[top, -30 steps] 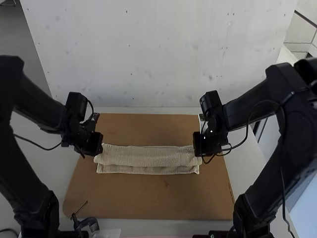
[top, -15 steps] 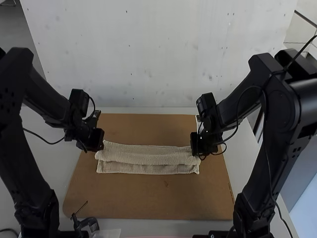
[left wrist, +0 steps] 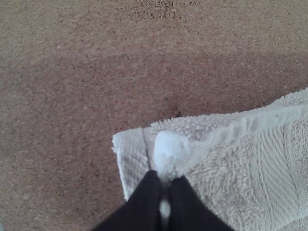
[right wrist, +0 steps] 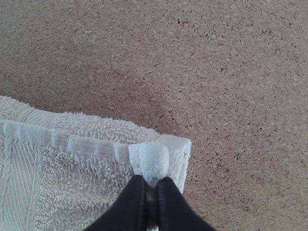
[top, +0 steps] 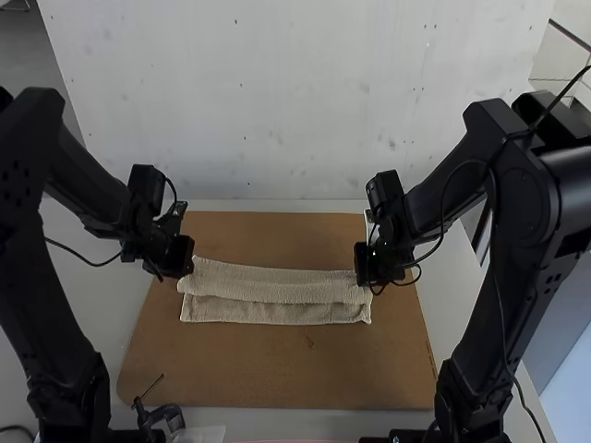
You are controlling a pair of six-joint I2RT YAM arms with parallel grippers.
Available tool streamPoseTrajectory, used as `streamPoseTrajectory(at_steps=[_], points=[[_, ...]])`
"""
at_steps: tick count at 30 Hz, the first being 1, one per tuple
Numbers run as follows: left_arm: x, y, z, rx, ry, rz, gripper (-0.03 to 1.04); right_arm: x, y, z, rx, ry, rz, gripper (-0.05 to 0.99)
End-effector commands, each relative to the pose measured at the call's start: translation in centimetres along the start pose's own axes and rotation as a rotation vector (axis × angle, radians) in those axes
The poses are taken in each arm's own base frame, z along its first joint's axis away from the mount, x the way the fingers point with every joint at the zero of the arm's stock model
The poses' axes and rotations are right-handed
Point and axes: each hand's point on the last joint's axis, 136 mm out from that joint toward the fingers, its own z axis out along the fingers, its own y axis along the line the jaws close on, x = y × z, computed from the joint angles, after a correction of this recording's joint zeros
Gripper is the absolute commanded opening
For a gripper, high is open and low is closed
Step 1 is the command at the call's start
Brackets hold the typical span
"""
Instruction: Fold the towel.
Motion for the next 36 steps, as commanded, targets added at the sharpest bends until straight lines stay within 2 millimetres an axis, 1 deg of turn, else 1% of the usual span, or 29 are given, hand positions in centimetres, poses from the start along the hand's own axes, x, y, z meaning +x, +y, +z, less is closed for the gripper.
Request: streamPoseTrajectory(at_steps=[1,6,7,8,9,10,12,13,14,16,17,20,22,24,25,27,29,34,36], points=[[-1.1,0.4,-0.1,-0.003,-0.024,0.007,0.02,-1.1,0.0,0.1,0.015,-0.017,-0.011,0.02],[-1.1,0.3,-0.3,-0.003,-0.031,0.010,0.02,-0.7,0.0,0.2,0.017,-0.007,-0.012,0.02],[-1.1,0.3,-0.3,-0.003,-0.031,0.010,0.04,-0.7,-0.1,0.2,0.020,-0.007,-0.011,0.02],[-1.1,0.3,-0.3,-0.003,-0.031,0.010,0.05,-0.6,-0.1,0.2,0.020,-0.005,-0.011,0.06],[-1.1,0.3,-0.3,-0.003,-0.030,0.010,0.08,-0.7,-0.2,0.2,0.022,-0.004,-0.007,0.12],[-1.1,0.1,-0.3,-0.001,-0.031,0.014,0.19,-0.6,-0.3,0.3,0.024,-0.001,-0.007,0.13],[-1.1,0.0,-0.3,0.001,-0.030,0.017,0.21,-0.5,-0.3,0.4,0.029,0.003,-0.007,0.13],[-1.1,0.0,-0.3,0.001,-0.030,0.017,0.25,-0.5,-0.3,0.4,0.029,0.003,-0.005,0.14],[-1.1,0.0,-0.3,0.003,-0.030,0.020,0.33,-0.5,-0.4,0.4,0.030,0.004,-0.006,0.19],[-1.1,-0.1,-0.3,0.003,-0.030,0.022,0.44,-0.6,-0.5,0.4,0.031,0.002,0.000,0.21],[-1.1,-0.2,-0.3,0.004,-0.030,0.024,0.52,-0.7,-0.5,0.3,0.031,0.001,0.002,0.25],[-1.3,-0.1,-0.4,0.002,-0.036,0.039,0.65,-0.9,-0.6,0.3,0.032,-0.002,0.007,0.32],[-1.6,-0.2,-0.5,0.000,-0.044,0.044,0.78,-1.0,-0.8,0.3,0.034,-0.004,0.013,0.37],[-2.1,-0.1,-0.9,-0.003,-0.062,0.048,0.86,-1.1,-1.0,0.2,0.037,-0.001,0.017,0.42],[-2.2,-0.1,-1.1,-0.005,-0.070,0.049,0.88,-1.2,-1.0,0.2,0.038,0.000,0.018,0.42],[-3.0,-0.2,-1.8,-0.007,-0.098,0.055,0.88,-1.1,-1.4,0.1,0.043,0.010,0.024,0.42],[-3.7,-0.4,-2.5,-0.011,-0.126,0.064,0.88,-1.0,-1.7,-0.1,0.049,0.028,0.032,0.46],[-5.0,-0.4,-4.1,-0.028,-0.186,0.076,0.88,-0.2,-2.4,-0.5,0.058,0.069,0.047,0.47],[-5.4,-0.6,-4.7,-0.029,-0.207,0.077,0.88,0.1,-2.3,-0.6,0.047,0.084,0.053,0.47]])
